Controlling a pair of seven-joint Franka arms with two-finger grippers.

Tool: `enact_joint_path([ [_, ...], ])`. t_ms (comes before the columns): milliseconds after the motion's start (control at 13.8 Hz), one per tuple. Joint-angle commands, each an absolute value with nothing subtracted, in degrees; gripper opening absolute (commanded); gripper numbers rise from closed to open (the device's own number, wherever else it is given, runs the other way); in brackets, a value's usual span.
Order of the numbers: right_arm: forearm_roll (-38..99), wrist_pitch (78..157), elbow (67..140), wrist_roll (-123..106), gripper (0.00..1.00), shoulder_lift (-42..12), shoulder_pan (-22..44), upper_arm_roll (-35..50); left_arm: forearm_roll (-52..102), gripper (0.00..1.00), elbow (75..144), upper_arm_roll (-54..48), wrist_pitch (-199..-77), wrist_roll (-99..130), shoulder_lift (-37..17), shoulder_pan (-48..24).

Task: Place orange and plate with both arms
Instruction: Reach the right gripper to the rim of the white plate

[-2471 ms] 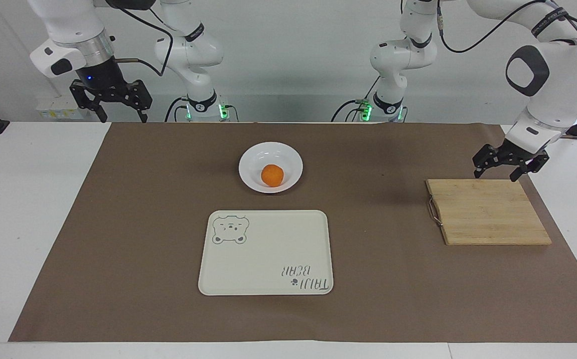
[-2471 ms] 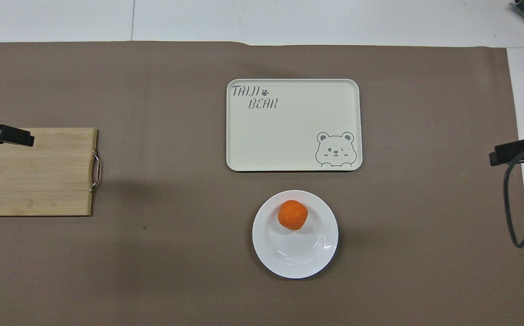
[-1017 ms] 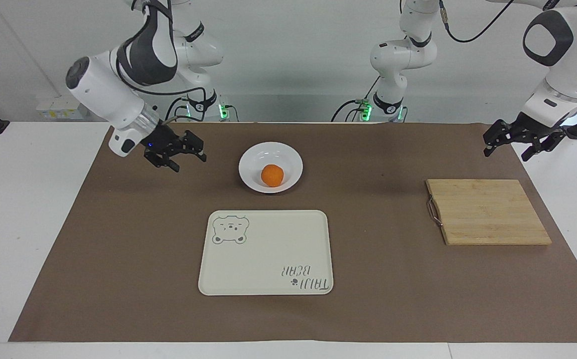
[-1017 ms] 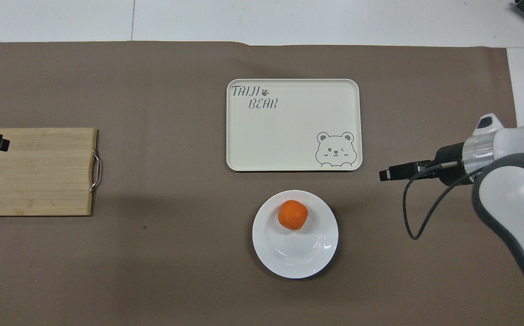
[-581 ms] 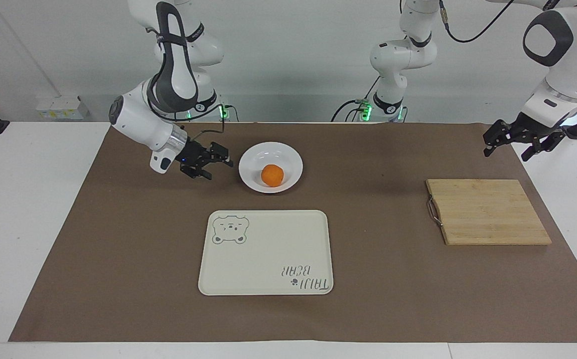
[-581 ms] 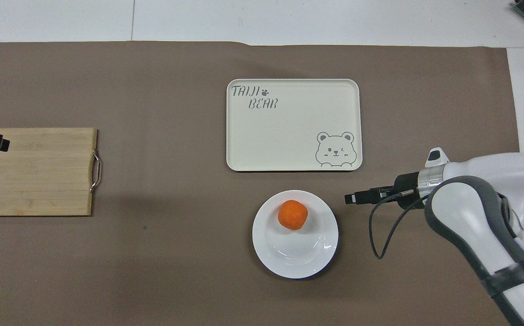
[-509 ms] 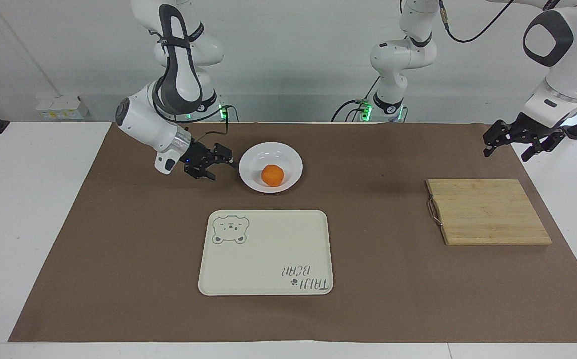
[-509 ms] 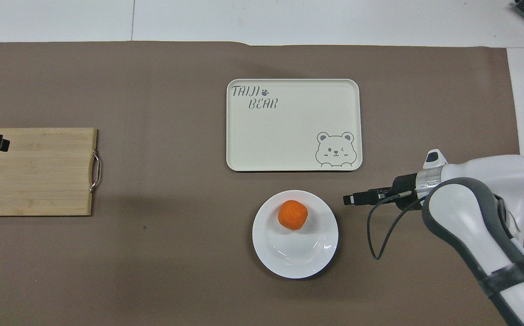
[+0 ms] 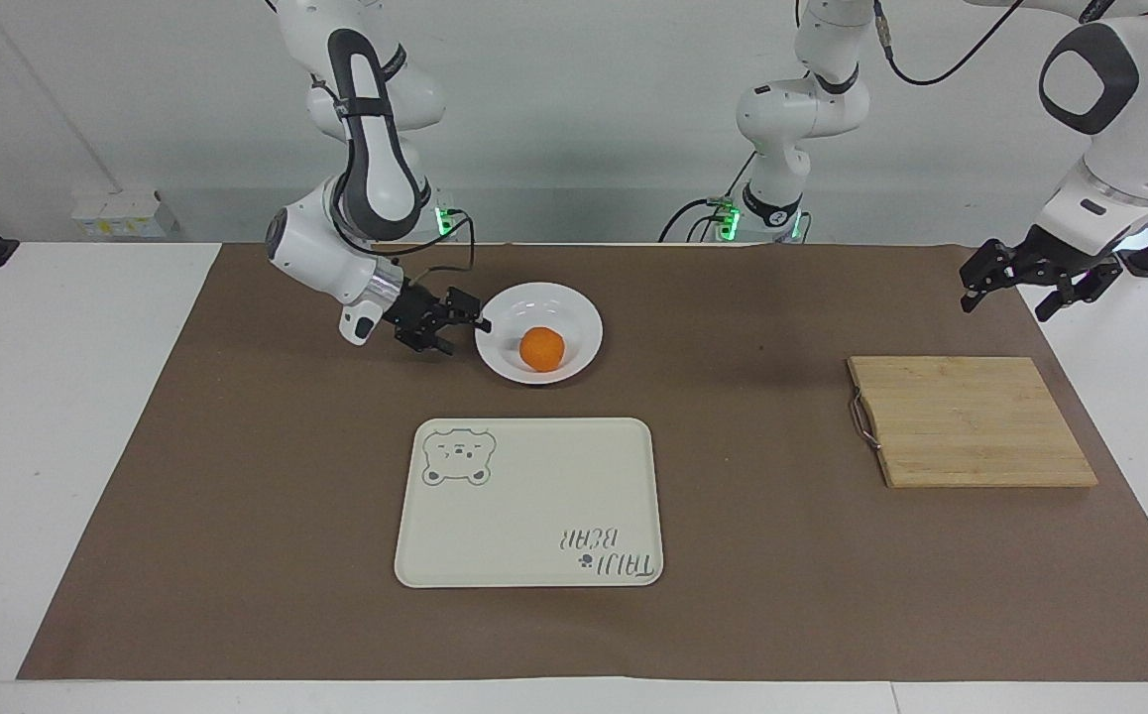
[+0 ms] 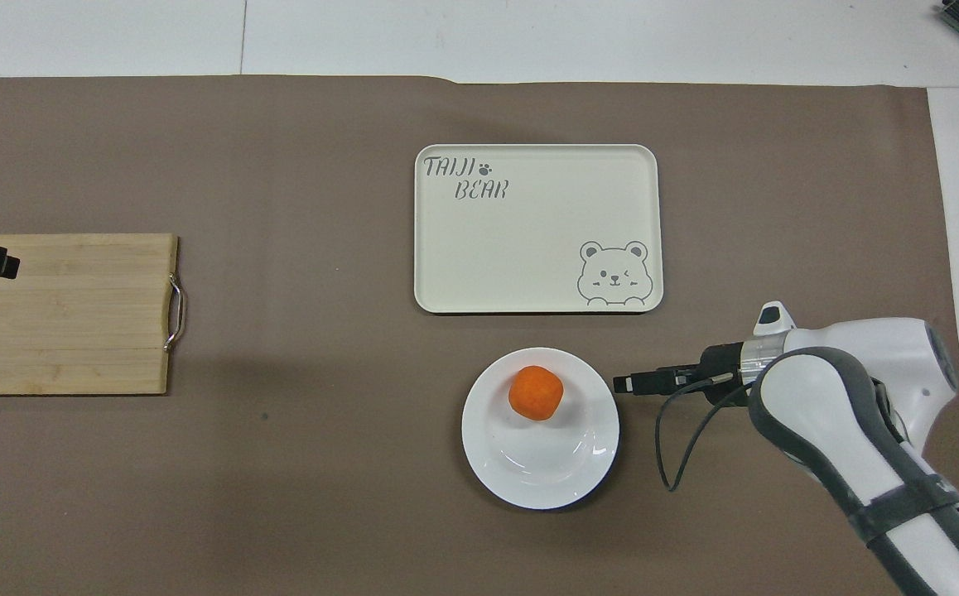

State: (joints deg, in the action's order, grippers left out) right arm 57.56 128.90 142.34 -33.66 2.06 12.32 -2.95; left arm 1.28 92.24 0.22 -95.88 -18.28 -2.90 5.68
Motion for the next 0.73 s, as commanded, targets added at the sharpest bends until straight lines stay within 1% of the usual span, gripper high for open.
enact_joint_path([
  [0,61.08,132.71,146.68,-36.12,1.00,4.31,14.24,-2.99,0.62,1.00,94.13,-0.26,-96.24,-17.84,-1.14,6.33],
  [145,61.70,132.36,148.00,-36.12,1.00,5.18,14.24,-2.99,0.70,1.00,93.43,-0.79,-97.20,-11.11,-1.67,5.28],
  [363,65.19,132.45,150.63,-35.95,1.00,7.02,14.67,-2.99,0.53,1.00,92.47,-0.97,-97.30,-9.76,-1.93,1.59],
  [509,67.22,132.98,151.08,-35.95,1.00,6.95,16.69,-2.99,0.35,1.00,89.92,-0.97,-94.93,-9.58,-2.55,-0.25],
  [654,69.87,134.37,151.43,-35.95,1.00,6.86,18.18,-2.99,0.70,1.00,89.91,-0.97,-95.09,-8.71,-2.99,-0.97],
])
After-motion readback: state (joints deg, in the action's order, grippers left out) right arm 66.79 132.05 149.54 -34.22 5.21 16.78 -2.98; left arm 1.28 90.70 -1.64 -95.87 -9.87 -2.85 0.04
